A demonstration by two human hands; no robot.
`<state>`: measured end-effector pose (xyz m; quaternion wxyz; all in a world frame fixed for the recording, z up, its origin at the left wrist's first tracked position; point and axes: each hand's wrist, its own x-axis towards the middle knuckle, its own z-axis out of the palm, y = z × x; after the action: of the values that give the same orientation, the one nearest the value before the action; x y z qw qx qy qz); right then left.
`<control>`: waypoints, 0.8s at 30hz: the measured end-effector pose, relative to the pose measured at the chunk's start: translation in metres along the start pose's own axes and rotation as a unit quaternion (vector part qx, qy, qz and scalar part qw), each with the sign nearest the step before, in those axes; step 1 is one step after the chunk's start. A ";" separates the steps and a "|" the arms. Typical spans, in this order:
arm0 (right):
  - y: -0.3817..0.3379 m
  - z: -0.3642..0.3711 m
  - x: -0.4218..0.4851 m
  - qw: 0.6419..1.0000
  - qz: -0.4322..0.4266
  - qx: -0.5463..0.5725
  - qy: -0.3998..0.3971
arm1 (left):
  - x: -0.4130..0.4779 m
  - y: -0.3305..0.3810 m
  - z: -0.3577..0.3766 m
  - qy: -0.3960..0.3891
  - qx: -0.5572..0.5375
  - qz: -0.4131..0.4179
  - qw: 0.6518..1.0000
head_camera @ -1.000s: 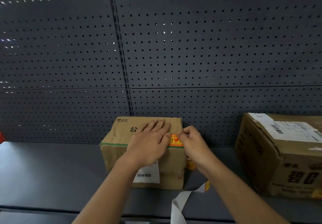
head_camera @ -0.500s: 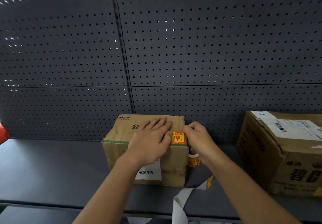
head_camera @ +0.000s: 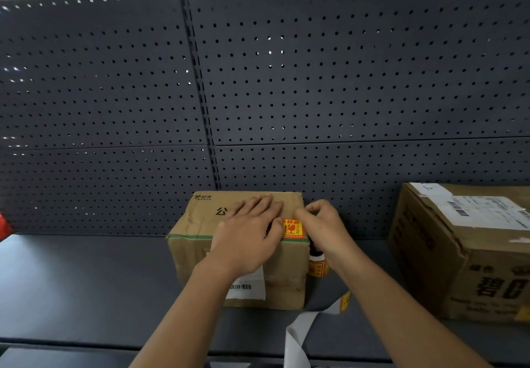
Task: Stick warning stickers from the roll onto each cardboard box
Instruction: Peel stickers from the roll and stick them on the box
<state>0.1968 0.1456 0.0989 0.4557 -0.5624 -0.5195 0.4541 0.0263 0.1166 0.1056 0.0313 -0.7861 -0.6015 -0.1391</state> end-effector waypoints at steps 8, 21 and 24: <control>0.013 0.001 0.005 0.993 -0.069 -0.093 -0.001 | -0.002 -0.001 0.000 0.003 0.004 0.007 1.000; 0.015 0.000 -0.003 0.984 -0.108 -0.140 -0.016 | -0.003 0.001 0.000 0.001 -0.010 0.002 1.000; 0.015 0.004 -0.005 0.981 -0.114 -0.158 -0.012 | -0.001 -0.001 -0.001 -0.023 -0.004 0.006 1.000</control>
<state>0.1957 0.1398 0.0833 0.4038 -0.5588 -0.6506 0.3184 0.0252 0.1156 0.1059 0.0147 -0.7929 -0.5965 -0.1234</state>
